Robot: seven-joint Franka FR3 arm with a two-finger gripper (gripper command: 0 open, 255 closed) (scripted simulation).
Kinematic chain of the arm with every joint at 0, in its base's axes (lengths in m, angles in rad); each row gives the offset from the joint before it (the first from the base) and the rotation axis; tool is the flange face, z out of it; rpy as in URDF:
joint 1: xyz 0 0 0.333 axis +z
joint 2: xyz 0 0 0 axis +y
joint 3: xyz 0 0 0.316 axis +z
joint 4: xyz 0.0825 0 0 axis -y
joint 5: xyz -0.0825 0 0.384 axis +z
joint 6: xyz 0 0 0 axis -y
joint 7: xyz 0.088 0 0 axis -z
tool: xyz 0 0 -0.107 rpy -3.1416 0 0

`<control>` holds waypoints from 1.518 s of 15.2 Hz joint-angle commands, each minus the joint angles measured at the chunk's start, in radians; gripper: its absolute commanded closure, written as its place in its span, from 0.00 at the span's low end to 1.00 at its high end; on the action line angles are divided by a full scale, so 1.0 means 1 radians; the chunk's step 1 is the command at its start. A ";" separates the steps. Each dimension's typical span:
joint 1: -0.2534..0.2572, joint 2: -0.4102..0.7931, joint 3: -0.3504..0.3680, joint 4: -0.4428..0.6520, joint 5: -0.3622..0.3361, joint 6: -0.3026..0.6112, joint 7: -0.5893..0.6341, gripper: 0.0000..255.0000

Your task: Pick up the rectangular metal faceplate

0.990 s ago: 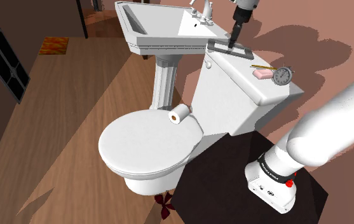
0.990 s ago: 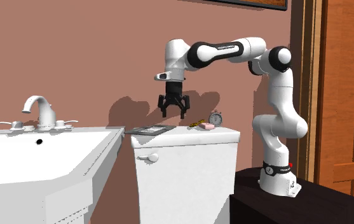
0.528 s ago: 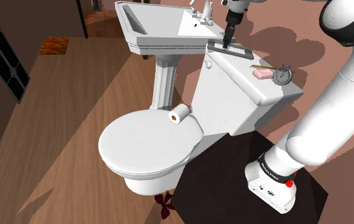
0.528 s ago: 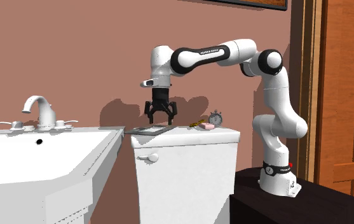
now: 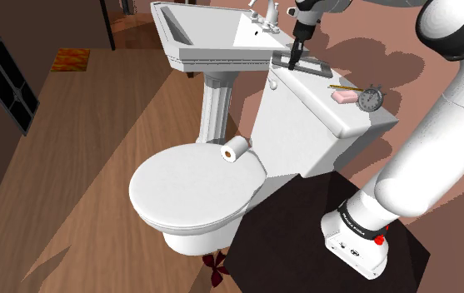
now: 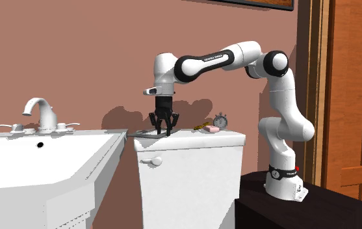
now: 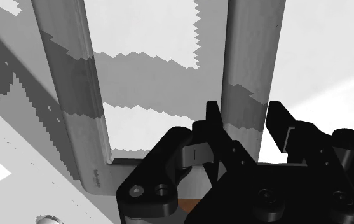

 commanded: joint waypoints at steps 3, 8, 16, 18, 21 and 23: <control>0.000 0.001 0.000 -0.004 -0.001 0.004 0.001 1.00; 0.000 0.001 0.000 -0.005 -0.001 0.004 0.000 1.00; -0.001 -0.009 -0.002 0.092 -0.006 -0.101 0.003 1.00; -0.002 -0.009 -0.002 0.119 -0.006 -0.128 0.003 1.00; -0.003 -0.006 -0.003 0.162 -0.005 -0.169 0.002 1.00; -0.004 -0.004 -0.004 0.192 -0.004 -0.197 0.001 1.00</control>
